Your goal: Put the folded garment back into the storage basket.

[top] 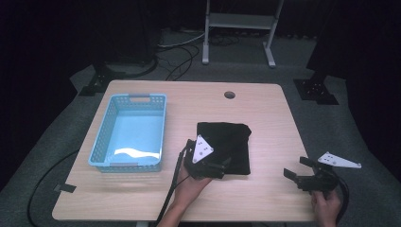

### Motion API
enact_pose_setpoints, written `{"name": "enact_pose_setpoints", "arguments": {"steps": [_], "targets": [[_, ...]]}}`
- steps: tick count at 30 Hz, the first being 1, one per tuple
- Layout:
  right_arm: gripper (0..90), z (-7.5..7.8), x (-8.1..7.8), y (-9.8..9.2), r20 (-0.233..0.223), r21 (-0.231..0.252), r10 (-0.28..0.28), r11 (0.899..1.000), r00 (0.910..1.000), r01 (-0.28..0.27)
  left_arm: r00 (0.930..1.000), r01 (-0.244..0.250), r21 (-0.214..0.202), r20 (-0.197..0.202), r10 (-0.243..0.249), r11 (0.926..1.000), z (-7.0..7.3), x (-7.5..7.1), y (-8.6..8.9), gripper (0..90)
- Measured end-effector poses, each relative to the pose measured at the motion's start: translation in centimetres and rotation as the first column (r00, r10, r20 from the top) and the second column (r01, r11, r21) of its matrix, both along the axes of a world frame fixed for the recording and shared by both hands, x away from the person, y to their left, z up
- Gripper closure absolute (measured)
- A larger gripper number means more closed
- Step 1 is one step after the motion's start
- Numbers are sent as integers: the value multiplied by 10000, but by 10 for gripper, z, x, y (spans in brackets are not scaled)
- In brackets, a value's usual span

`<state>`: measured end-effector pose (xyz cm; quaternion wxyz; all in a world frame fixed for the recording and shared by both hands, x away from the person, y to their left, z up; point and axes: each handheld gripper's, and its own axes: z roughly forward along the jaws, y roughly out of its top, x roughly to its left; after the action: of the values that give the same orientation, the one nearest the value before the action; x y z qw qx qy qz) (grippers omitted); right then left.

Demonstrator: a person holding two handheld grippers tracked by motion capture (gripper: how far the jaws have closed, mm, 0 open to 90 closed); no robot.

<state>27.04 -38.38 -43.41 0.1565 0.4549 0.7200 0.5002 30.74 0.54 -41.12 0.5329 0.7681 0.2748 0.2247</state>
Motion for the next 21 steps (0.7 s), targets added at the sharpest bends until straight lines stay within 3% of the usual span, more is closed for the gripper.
{"name": "enact_pose_setpoints", "arguments": {"steps": [4,12,21], "targets": [[14,0,0,0,7,34,-12,10000,10000,11,9996,-27,334,299,17,9994,2,2,-6,11],[14,0,0,-1,11,68,-37,10000,10000,37,9999,130,385,106,-134,9992,7,13,-10,11],[15,0,0,-1,8,99,-59,9999,10000,59,9988,244,466,-442,-224,9986,16,33,-13,11]]}}
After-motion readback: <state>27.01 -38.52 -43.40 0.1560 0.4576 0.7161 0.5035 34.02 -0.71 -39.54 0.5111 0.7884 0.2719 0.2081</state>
